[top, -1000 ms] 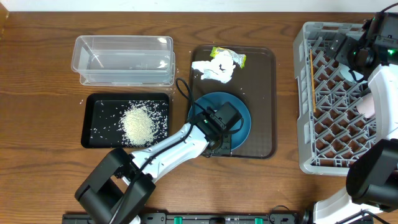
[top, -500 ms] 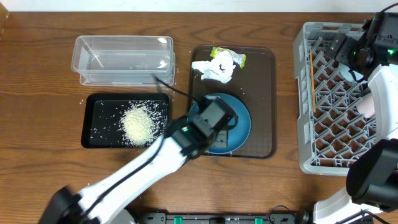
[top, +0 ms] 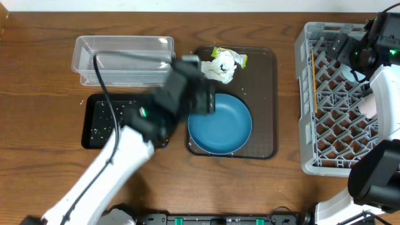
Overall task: Sort waste into correct bins and load items into the dishwasher rack
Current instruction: 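Move the left gripper up and grasp the white tissue, then carry the tissue left and drop it into the clear bin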
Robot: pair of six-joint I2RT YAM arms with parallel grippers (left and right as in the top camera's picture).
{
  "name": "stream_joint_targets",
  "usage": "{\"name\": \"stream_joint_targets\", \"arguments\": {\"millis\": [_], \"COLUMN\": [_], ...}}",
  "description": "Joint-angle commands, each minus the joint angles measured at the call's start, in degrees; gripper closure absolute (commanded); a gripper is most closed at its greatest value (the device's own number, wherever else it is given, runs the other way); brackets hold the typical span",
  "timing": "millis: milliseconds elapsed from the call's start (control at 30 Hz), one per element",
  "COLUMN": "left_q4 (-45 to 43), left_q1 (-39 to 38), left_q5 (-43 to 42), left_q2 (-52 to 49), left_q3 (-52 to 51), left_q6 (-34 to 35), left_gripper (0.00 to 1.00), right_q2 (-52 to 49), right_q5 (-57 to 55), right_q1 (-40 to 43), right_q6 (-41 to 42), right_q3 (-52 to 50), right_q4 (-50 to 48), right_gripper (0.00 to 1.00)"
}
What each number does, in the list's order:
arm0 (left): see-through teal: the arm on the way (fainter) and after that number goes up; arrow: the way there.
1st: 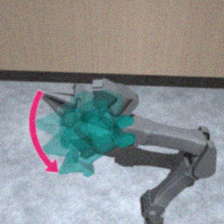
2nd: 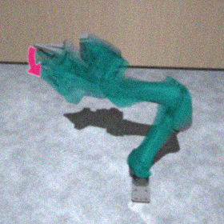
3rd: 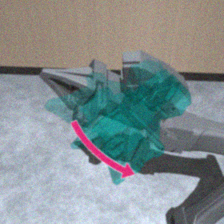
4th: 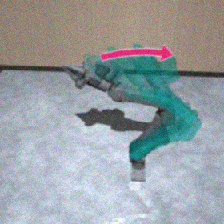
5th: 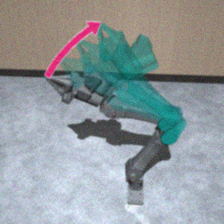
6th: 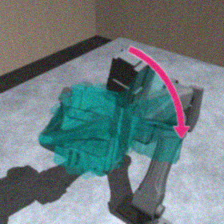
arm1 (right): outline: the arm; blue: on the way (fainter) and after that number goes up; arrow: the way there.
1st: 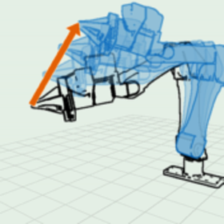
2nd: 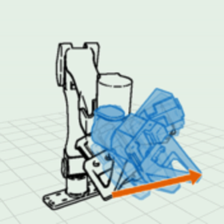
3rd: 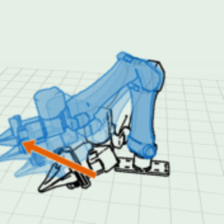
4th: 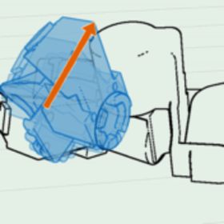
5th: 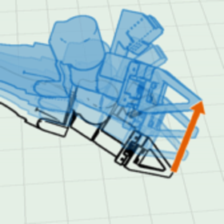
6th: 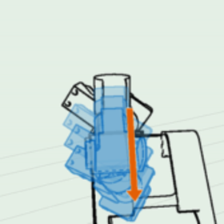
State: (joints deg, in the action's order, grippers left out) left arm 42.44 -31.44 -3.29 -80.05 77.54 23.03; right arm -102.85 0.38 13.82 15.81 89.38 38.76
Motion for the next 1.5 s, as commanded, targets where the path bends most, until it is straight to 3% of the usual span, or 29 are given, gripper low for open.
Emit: {"name": "stream_joint_targets", "arguments": {"millis": [0, 100, 200, 333, 600, 933, 1000, 1067, 1100, 1133, 1367, 1467], "left_q4": [8.48, 10.88, 7.43, -1.64, -16.17, -21.55, -21.59, -21.57, -21.57, -21.57, -18.51, -14.69], "left_q1": [4.5, 4.55, 4.11, 4.11, 4.11, 4.09, 4.09, 4.09, 4.04, 4.04, 2.14, 0.92], "left_q5": [-11.32, -11.04, -6.23, -4.79, -0.81, 0.39, 1.49, 2.16, 2.51, 2.51, 2.49, 2.51], "left_q2": [-10.43, -19.26, -26.47, -33.77, -47.34, -56.5, -57.16, -57.24, -56.87, -56.59, -50.31, -46.25], "left_q3": [14.71, 24.3, 29.09, 29.2, 29.2, 29.2, 29.2, 29.2, 29.2, 29.2, 29.2, 29.2], "left_q6": [-8.59, -15.82, -17.46, -21.33, -21.57, -25.18, -25.16, -25.14, -25.09, -25.07, -24.48, -24.5], "left_gripper": [0.16, 0.14, 0.13, 0.12, 0.12, 0.14, 0.24, 0.41, 0.54, 0.59, 0.85, 0.91], "right_q2": [0.94, 0.94, 0.94, 0.94, 0.94, 0.94, 0.94, 0.94, 0.94, 0.94, 0.94, 0.94], "right_q5": [-0.37, -0.37, -0.37, -0.37, -0.35, -0.35, -0.37, -0.37, -0.37, -0.37, -0.37, -0.37], "right_q1": [0.35, 0.35, 0.35, 0.35, 0.35, 0.35, 0.35, 0.35, 0.35, 0.35, 0.35, 0.35], "right_q6": [0.44, 0.42, 0.44, 0.42, 0.42, 0.44, 0.44, 0.42, 0.44, 0.44, 0.44, 0.44], "right_q3": [0.07, 0.07, 0.07, 0.07, 0.07, 0.07, 0.07, 0.07, 0.07, 0.07, 0.07, 0.07], "right_q4": [0.04, 0.04, 0.04, 0.04, 0.04, 0.04, 0.04, 0.04, 0.04, 0.04, 0.04, 0.04], "right_gripper": [0.01, 0.01, 0.01, 0.01, 0.01, 0.01, 0.01, 0.01, 0.01, 0.01, 0.01, 0.01]}}
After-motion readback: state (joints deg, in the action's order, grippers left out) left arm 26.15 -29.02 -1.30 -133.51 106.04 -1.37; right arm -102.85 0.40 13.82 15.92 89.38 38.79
